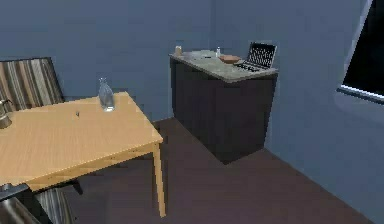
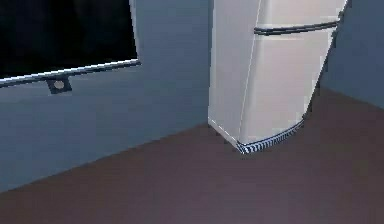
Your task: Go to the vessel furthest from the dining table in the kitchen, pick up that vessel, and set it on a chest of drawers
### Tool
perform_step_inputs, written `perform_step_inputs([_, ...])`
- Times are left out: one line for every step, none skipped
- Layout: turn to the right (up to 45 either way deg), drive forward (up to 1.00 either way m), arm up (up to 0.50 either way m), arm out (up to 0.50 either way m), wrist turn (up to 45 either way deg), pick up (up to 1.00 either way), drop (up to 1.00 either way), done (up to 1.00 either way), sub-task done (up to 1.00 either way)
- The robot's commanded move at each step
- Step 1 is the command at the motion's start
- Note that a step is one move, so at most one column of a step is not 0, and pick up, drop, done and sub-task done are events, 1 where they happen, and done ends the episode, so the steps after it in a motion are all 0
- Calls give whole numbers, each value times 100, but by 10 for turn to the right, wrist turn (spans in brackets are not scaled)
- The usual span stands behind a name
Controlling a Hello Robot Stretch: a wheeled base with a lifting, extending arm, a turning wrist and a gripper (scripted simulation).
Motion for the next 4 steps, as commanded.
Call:
perform_step_inputs([120, 0, 0, 0, 0, 0, 0, 0, 0])
perform_step_inputs([0, 100, 0, 0, 0, 0, 0, 0, 0])
perform_step_inputs([450, 0, 0, 0, 0, 0, 0, 0, 0])
perform_step_inputs([0, 5, 0, 0, 0, 0, 0, 0, 0])
